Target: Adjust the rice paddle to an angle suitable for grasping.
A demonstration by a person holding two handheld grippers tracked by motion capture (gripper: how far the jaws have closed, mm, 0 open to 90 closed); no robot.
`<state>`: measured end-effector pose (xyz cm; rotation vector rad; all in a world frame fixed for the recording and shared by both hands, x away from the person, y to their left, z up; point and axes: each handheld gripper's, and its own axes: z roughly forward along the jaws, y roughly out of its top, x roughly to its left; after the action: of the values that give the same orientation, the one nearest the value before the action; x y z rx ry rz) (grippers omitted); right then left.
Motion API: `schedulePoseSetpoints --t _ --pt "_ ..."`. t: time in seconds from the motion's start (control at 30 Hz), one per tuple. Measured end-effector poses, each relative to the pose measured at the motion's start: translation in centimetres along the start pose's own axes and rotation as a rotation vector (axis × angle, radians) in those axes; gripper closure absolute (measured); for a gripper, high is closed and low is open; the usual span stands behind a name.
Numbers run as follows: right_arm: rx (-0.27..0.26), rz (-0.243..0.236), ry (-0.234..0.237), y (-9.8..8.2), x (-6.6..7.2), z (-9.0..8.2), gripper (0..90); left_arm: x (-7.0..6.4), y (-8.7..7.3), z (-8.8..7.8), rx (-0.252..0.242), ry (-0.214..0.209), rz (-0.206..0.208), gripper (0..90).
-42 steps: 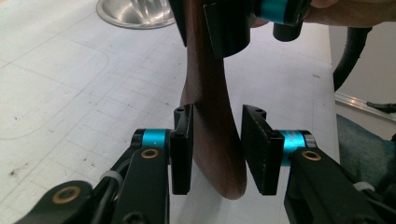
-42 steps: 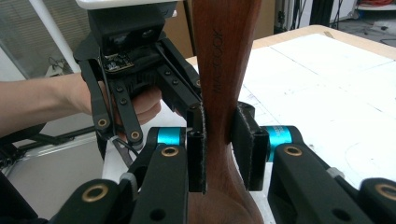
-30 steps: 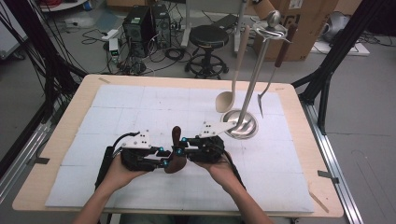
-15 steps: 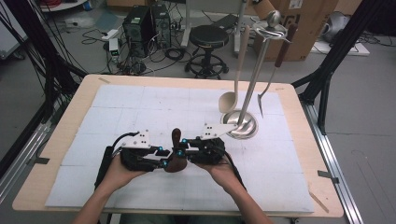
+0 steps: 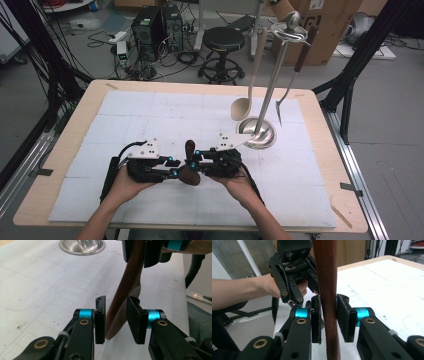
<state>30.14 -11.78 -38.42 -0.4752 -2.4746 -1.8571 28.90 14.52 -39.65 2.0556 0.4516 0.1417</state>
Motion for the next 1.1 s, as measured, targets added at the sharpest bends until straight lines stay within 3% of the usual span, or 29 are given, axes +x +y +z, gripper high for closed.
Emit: schedulePoseSetpoints --t 0.23,0.37,0.67,1.1 --pt "-0.008 -0.014 -0.022 -0.1 0.0 0.1 76.6 0.0 0.0 -0.1 -0.007 -0.006 -0.002 68.7" --pt "-0.007 0.011 -0.018 -0.1 -0.4 -0.1 77.8 0.0 0.0 -0.2 -0.017 -0.019 -0.011 61.1" --pt "-0.012 0.017 -0.029 0.0 -0.9 -1.6 78.0 0.2 0.0 -0.6 -0.034 -0.02 -0.021 49.7" --pt "-0.025 0.023 -0.059 0.4 -1.7 -4.6 78.0 0.7 -0.1 -1.0 -0.039 0.029 -0.055 36.1"
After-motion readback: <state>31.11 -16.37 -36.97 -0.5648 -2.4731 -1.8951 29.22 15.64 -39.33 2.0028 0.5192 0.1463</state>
